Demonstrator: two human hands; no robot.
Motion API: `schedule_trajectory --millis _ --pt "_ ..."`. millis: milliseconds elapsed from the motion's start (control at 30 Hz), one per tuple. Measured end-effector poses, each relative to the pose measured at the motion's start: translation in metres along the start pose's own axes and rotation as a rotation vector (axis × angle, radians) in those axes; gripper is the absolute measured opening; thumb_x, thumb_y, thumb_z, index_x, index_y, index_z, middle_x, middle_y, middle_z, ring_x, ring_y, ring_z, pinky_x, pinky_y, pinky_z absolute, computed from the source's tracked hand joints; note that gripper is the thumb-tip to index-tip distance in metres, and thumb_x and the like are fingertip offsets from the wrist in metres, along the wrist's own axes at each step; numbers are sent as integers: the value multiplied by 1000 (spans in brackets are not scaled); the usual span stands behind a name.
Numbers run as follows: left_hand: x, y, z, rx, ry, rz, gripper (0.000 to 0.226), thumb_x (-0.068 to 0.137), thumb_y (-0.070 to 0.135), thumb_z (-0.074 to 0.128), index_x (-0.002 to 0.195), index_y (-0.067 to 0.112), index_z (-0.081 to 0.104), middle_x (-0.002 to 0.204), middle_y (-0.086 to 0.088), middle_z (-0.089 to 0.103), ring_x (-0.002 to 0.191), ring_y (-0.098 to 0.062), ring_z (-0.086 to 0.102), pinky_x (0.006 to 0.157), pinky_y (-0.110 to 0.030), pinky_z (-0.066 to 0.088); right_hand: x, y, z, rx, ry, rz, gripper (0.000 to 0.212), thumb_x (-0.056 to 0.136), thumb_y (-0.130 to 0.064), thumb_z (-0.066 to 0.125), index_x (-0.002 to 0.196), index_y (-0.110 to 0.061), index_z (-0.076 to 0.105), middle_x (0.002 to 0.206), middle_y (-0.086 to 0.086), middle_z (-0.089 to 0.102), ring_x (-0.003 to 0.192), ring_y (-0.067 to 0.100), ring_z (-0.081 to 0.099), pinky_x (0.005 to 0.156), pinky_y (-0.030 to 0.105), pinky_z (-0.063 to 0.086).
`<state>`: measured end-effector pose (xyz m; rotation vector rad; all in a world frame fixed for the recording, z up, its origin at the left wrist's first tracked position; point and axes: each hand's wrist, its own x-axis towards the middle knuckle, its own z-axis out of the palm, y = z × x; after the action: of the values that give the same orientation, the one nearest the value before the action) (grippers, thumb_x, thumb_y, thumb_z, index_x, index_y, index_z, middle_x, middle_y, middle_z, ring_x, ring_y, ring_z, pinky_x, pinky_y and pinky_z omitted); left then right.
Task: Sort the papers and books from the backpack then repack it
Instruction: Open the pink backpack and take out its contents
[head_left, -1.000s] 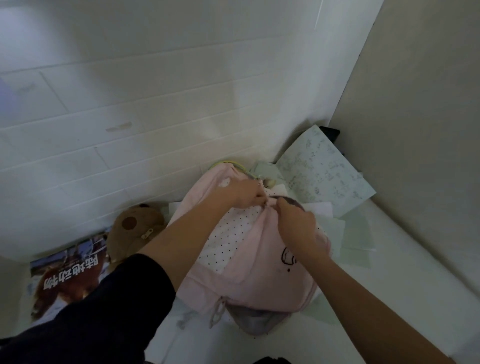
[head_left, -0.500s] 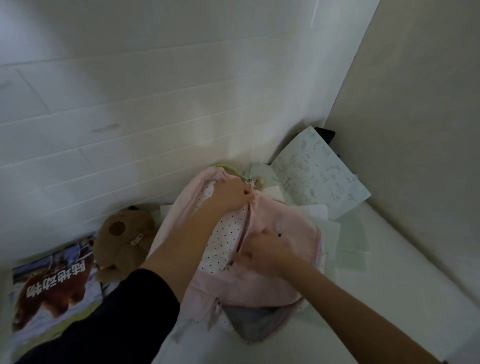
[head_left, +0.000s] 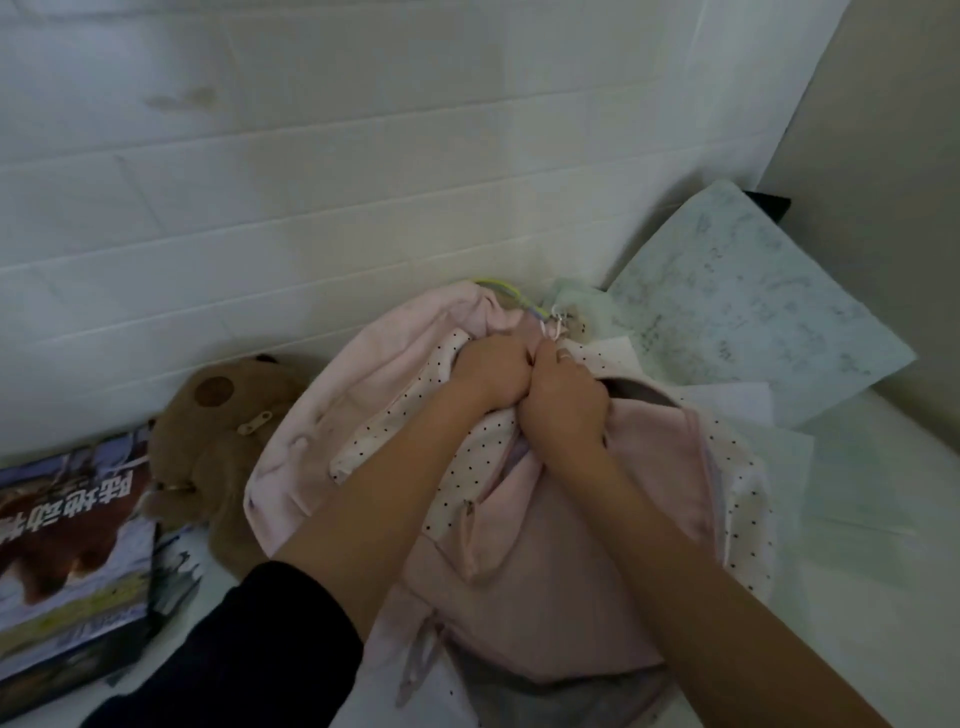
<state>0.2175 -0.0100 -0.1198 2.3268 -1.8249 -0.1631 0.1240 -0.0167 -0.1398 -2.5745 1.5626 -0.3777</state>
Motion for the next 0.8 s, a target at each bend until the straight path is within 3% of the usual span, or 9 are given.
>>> schedule_trajectory --millis 133,233,333,433,467,533,600,667,800 --pt "-15 0 13 148 121 50 27 94 19 42 100 9 66 102 -13 69 92 -30 65 69 -32 46 -16 -1 20 -54 197 -45 40 96 -11 29 134 -9 38 121 13 58 107 33 57 76 39 40" --pt "-39 10 14 423 200 120 27 95 10 37 115 7 56 110 -13 65 99 -30 64 77 -36 49 -26 0 21 -87 236 -63 45 95 -8 24 139 -6 30 127 13 55 113 31 54 82 40 41" --pt "-73 12 15 433 238 130 32 94 10 37 126 9 43 118 -13 58 107 -30 59 82 -38 47 -53 3 16 -106 202 -138 46 94 -13 34 139 -6 28 126 13 56 112 30 55 85 38 40" --pt "-113 1 22 280 152 55 45 94 26 36 136 13 32 135 -9 47 128 -24 42 108 -51 23 -94 10 21 -18 82 -109 52 92 -33 35 142 -21 27 138 7 46 126 28 43 103 48 28" --pt "-128 -1 23 259 129 28 52 94 34 35 141 13 26 143 -8 39 136 -23 32 112 -54 11 -105 11 19 32 49 -62 54 91 -40 34 143 -30 26 141 4 43 130 28 39 106 51 24" --pt "-150 -5 26 255 87 -27 64 93 49 33 145 11 24 151 -9 29 141 -24 22 116 -49 5 -118 14 16 135 9 29 56 84 -49 34 139 -41 29 138 1 48 129 29 42 107 53 25" --pt "-170 -4 21 280 101 -41 56 93 48 36 135 11 41 140 -11 43 134 -26 34 115 -45 12 -134 10 3 218 43 52 48 82 -48 31 128 -41 43 128 1 57 118 28 51 103 50 35" --pt "-185 1 10 283 161 -47 33 95 27 39 119 13 56 124 -9 57 121 -25 50 109 -41 26 -141 6 -8 242 48 21 34 90 -38 33 120 -36 50 121 2 61 111 26 56 96 43 43" --pt "-193 -8 -1 72 355 -30 24 94 9 39 112 6 55 115 -13 60 110 -29 57 91 -34 42 -149 12 -12 253 1 30 36 89 -22 41 118 -36 57 123 0 62 113 25 56 97 41 45"
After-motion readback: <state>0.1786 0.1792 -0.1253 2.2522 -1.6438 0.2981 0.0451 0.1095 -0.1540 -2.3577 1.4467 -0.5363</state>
